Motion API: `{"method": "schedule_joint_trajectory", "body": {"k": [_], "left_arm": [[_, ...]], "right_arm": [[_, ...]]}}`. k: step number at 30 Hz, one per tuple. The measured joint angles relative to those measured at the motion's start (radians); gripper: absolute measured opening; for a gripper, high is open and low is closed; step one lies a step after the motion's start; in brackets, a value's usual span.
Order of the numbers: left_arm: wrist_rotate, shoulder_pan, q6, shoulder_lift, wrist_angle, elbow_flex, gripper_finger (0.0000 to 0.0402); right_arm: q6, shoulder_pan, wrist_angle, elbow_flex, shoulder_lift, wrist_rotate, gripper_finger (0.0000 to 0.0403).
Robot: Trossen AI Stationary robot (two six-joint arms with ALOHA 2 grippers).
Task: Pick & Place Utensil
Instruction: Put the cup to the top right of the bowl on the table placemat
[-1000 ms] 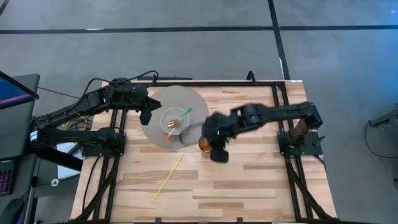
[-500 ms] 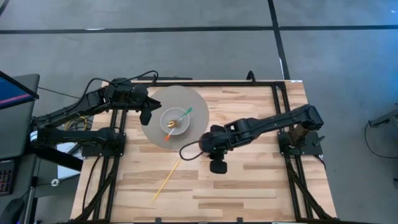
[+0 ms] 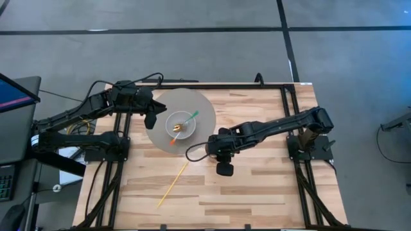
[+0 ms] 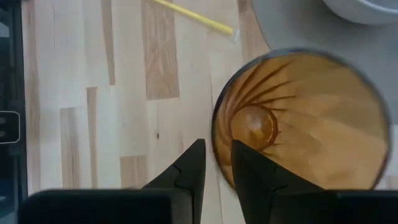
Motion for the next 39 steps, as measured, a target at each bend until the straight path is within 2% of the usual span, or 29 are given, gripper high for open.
{"method": "schedule_joint_trajectory", "body": {"k": [16, 26, 39], "left_arm": [[0.000, 0.000, 0.000, 0.000, 0.000, 0.000, 0.0072], [0.000, 0.000, 0.000, 0.000, 0.000, 0.000, 0.0072], [0.000, 0.000, 0.000, 0.000, 0.000, 0.000, 0.0072]], "right_arm": [[0.000, -0.002, 0.021, 0.000, 0.004, 0.000, 0.0070], [-0.001, -0.012, 0.053, 0.000, 0.098, -0.059, 0.0070], [-0.001, -0.041, 0.004, 0.020, 0.096, -0.052, 0.0059]]}}
